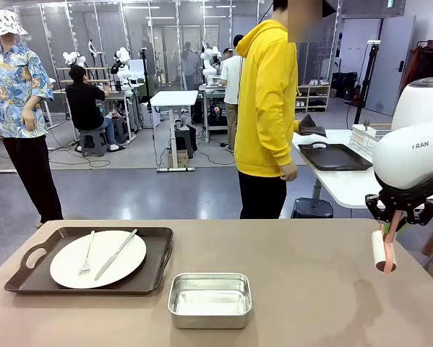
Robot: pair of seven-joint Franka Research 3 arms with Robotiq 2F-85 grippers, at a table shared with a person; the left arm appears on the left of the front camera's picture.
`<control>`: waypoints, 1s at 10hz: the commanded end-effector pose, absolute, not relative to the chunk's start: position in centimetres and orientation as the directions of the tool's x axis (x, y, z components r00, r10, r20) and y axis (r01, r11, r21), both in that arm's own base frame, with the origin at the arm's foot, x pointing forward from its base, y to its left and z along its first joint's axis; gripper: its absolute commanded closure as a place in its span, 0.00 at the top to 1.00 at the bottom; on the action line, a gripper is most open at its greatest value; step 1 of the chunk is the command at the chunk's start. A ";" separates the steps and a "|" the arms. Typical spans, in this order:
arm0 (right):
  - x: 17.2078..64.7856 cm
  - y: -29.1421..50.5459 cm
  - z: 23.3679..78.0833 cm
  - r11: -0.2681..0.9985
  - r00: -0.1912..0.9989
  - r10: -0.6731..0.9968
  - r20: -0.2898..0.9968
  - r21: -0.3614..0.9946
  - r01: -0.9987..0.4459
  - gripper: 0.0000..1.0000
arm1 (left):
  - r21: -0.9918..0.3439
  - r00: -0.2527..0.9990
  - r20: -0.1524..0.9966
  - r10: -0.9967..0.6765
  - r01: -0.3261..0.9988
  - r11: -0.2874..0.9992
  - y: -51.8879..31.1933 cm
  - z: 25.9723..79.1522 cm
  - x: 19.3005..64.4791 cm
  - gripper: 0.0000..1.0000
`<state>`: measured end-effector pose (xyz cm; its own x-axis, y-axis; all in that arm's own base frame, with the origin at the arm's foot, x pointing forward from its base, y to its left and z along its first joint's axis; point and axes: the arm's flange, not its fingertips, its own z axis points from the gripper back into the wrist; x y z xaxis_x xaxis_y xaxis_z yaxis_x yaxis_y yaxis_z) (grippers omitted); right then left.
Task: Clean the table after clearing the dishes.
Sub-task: Place the Lint Roller back on top of the Airtight Container.
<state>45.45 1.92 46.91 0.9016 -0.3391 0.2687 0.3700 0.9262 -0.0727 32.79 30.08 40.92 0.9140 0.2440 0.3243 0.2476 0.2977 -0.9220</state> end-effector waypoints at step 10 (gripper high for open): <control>45.4 1.9 46.9 0.926 0.902 -0.339 0.269 -0.073 0.370 0.23 | -0.920 0.911 0.332 0.244 0.255 0.296 30.2 41.0 32.6 1.00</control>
